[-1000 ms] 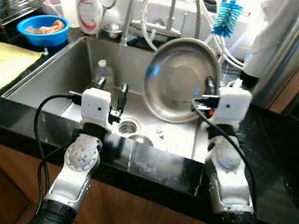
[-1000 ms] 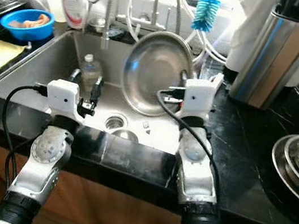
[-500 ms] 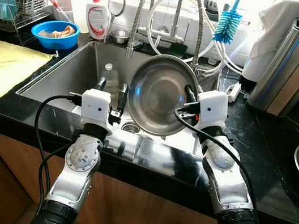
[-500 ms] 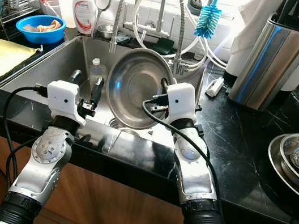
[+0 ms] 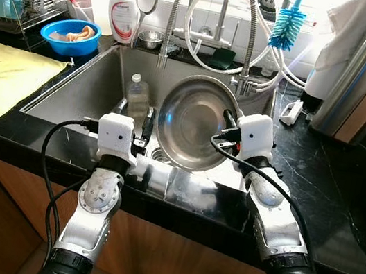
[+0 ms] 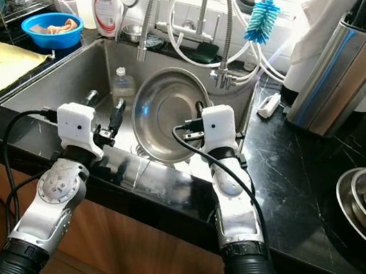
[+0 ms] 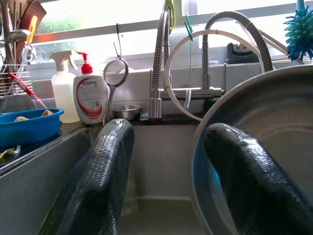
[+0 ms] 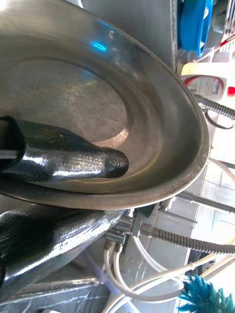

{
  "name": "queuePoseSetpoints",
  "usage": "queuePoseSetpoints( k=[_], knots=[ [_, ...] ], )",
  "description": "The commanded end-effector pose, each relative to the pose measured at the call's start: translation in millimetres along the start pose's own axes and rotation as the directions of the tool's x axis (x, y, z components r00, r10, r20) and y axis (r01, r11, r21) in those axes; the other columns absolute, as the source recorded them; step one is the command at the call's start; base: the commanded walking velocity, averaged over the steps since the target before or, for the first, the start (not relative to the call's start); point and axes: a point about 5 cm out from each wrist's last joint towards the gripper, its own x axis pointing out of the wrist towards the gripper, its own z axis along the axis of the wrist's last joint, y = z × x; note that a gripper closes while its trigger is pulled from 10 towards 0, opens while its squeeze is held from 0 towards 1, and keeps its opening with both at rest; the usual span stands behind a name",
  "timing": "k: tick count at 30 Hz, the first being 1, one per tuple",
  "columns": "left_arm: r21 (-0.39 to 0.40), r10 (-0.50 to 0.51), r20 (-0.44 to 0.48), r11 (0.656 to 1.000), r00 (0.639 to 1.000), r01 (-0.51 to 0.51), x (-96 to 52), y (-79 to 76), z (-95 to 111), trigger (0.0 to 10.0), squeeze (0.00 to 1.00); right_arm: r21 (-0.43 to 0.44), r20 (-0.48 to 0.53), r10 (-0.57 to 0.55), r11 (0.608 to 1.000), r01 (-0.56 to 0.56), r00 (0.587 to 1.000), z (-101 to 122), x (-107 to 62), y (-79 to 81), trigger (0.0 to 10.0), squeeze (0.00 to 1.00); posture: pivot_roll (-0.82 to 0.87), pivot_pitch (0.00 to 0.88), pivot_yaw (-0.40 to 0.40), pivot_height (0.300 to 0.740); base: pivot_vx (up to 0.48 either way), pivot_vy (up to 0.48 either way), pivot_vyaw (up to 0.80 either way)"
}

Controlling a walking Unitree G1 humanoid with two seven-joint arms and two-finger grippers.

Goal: Kitchen organization

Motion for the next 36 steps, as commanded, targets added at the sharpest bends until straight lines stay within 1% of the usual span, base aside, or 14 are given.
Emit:
queuePoseSetpoints(
  k=[1,2,8,13,23,24,25,27,28,30,31,32,36],
  knots=[
    [-0.004,-0.005,0.012,1.0,1.0,0.005,2.3,0.9,3,10.0,0.0,-0.012,-0.004,-0.018,1.0,0.018,1.0,4,4.3,-1.9,10.0,0.0,-0.1,0.0,0.024,0.74,0.0,0.0,0.0],
    [-0.005,-0.011,0.003,1.0,1.0,0.011,0.4,-0.1,2,10.0,0.0,-0.022,-0.026,-0.048,0.999,0.048,0.998,-1,3.7,-5.5,10.0,0.0,-0.1,0.0,0.022,0.74,0.0,0.0,0.0],
    [-0.008,-0.021,-0.015,1.0,1.0,0.021,-4.9,-1.6,-2,10.0,0.0,-0.033,-0.063,-0.085,0.996,0.083,0.994,-7,3.0,-10.3,10.0,0.0,-0.1,0.0,0.021,0.74,0.0,0.0,0.0],
    [-0.013,-0.029,-0.018,1.0,0.999,0.029,-5.2,-3.5,-2,10.0,0.0,-0.031,-0.061,-0.08,0.996,0.078,0.995,-6,3.3,-7.3,10.0,0.0,-0.1,0.0,0.021,0.74,0.0,0.0,0.0],
    [-0.014,-0.027,-0.021,1.0,0.999,0.026,-4.3,-2.8,-1,10.0,0.0,-0.031,-0.068,-0.08,0.996,0.079,0.994,-8,2.7,-7.9,10.0,0.0,-0.1,0.0,0.02,0.74,0.0,0.0,0.0],
    [-0.014,-0.026,-0.02,1.0,0.999,0.026,-4.2,-2.7,-1,10.0,0.0,-0.03,-0.069,-0.08,0.996,0.078,0.994,-8,2.7,-7.8,10.0,0.06,-0.1,0.0,0.02,0.74,0.0,0.0,0.0],
    [-0.015,-0.025,-0.02,1.0,0.999,0.025,-4.0,-2.6,-1,10.0,0.0,-0.029,-0.069,-0.079,0.997,0.077,0.995,-8,2.8,-7.2,10.0,0.42,-0.1,0.0,0.021,0.74,0.0,0.0,0.0],
    [-0.015,-0.025,-0.02,1.0,0.999,0.025,-3.9,-2.4,-1,10.0,0.0,-0.029,-0.068,-0.078,0.997,0.076,0.995,-8,2.9,-6.8,10.0,0.42,-0.1,0.0,0.022,0.74,0.0,0.0,0.0],
    [-0.015,-0.025,-0.02,1.0,0.999,0.025,-4.0,-2.5,-1,10.0,0.0,-0.029,-0.068,-0.078,0.997,0.076,0.995,-8,2.9,-6.7,10.0,0.39,-0.1,0.0,0.021,0.74,0.0,0.0,0.0],
    [-0.015,-0.027,-0.021,1.0,0.999,0.026,-4.2,-2.7,-1,10.0,0.0,-0.03,-0.067,-0.078,0.997,0.076,0.995,-8,2.9,-6.5,10.0,0.36,-0.1,0.0,0.021,0.74,0.0,0.0,0.0],
    [-0.015,-0.027,-0.021,1.0,0.999,0.027,-4.3,-2.8,-1,10.0,0.0,-0.032,-0.066,-0.077,0.997,0.075,0.995,-7,2.9,-6.4,10.0,0.2,-0.1,0.0,0.022,0.74,0.0,0.0,0.0],
    [-0.015,-0.027,-0.021,1.0,0.999,0.027,-4.3,-2.8,-1,10.0,0.0,-0.035,-0.066,-0.078,0.997,0.075,0.995,-7,2.9,-6.5,10.0,0.0,-0.1,0.0,0.022,0.74,0.0,0.0,0.0],
    [-0.015,-0.026,-0.023,1.0,0.999,0.026,-4.3,-2.8,-2,10.0,0.0,-0.038,-0.065,-0.082,0.996,0.079,0.995,-7,2.9,-6.9,10.0,0.0,-0.1,0.0,0.021,0.74,0.0,0.0,0.0]
  ],
)
